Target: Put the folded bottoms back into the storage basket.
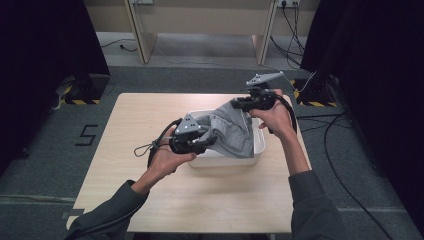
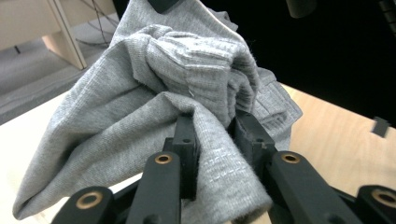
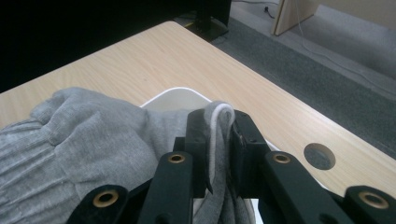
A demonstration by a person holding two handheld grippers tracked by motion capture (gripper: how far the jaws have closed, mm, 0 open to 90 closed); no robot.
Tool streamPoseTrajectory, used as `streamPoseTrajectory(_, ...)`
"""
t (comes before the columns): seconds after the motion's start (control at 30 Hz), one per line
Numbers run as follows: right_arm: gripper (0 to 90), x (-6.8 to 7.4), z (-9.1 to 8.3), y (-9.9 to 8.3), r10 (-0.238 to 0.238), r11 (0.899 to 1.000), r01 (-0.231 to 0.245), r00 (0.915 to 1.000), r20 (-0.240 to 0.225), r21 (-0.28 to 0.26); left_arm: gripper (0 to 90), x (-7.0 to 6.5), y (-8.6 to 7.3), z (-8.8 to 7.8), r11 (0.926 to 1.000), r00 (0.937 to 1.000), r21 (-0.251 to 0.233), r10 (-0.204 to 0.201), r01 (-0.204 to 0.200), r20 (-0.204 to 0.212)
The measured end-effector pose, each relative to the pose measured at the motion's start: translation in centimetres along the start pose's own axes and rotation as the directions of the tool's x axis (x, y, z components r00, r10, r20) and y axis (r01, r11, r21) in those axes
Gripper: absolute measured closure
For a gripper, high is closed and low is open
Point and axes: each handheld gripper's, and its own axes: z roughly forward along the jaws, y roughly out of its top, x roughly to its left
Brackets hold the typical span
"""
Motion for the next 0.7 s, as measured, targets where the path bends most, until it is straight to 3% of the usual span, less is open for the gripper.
streamPoseTrajectory(0.17,79.4,-1.5,2.9,-0.2,0.031,0.999,-0.031,0.9994,0.016,0.024,71.6,1.2,-0.2,1.8,0.9995,0.9994,0.016,-0.028,0.029,-0.021)
streamPoseTrajectory(0.4,79.4,-2.7,4.9,-0.5,0.056,0.996,-0.059,0.9974,0.046,0.061,71.5,2.3,-1.0,3.6,0.9964,0.997,0.046,-0.07,0.071,-0.033)
streamPoseTrajectory(0.7,79.3,-3.7,7.3,-2.2,0.083,0.99,-0.09,0.9942,0.069,0.109,70.9,3.0,-2.4,5.1,0.9884,0.9957,0.125,-0.082,0.087,-0.044)
